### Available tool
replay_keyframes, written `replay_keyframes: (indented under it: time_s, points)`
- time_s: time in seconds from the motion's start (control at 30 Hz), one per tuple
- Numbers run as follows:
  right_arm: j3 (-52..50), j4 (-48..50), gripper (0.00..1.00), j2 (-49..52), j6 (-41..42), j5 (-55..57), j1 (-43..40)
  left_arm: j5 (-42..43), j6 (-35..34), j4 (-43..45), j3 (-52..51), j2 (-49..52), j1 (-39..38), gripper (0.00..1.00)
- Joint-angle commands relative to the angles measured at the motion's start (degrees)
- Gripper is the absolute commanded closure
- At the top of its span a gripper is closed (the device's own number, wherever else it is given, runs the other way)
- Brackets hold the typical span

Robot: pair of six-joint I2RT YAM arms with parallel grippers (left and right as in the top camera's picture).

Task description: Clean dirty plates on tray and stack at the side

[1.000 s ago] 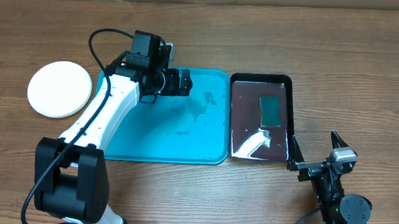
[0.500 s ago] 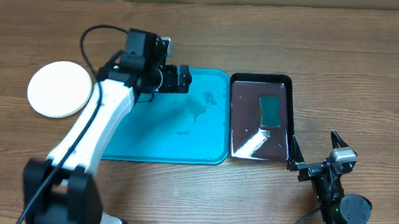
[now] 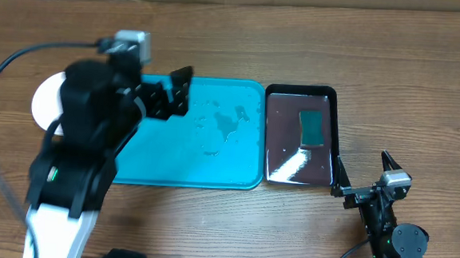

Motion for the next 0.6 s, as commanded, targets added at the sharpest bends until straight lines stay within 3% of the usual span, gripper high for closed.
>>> replay_keyframes:
  time_s: [0.0,0.23,0.33,0.57]
  points:
    - [-0.6,0.2,0.00,-0.5,0.2,0.6,-0.2,-3.0,1.4,-0.3,-6.9,-9.4,1.9,0.00]
    - [-0.6,0.2,0.00,-0.5,0.2,0.6,-0.2,-3.6,1.2,3.0,-25.6,-26.7,5.9,0.00]
    - [-0.6,0.2,0.00,-0.5,0.2,0.6,-0.2,-3.7,1.2,13.2,-36.3,-37.5,7.8,0.00]
    - [-0.6,0.2,0.00,-0.5,0.2,0.6,-0.2,-3.7,0.8,41.4,-48.8,-52.2,9.3,0.00]
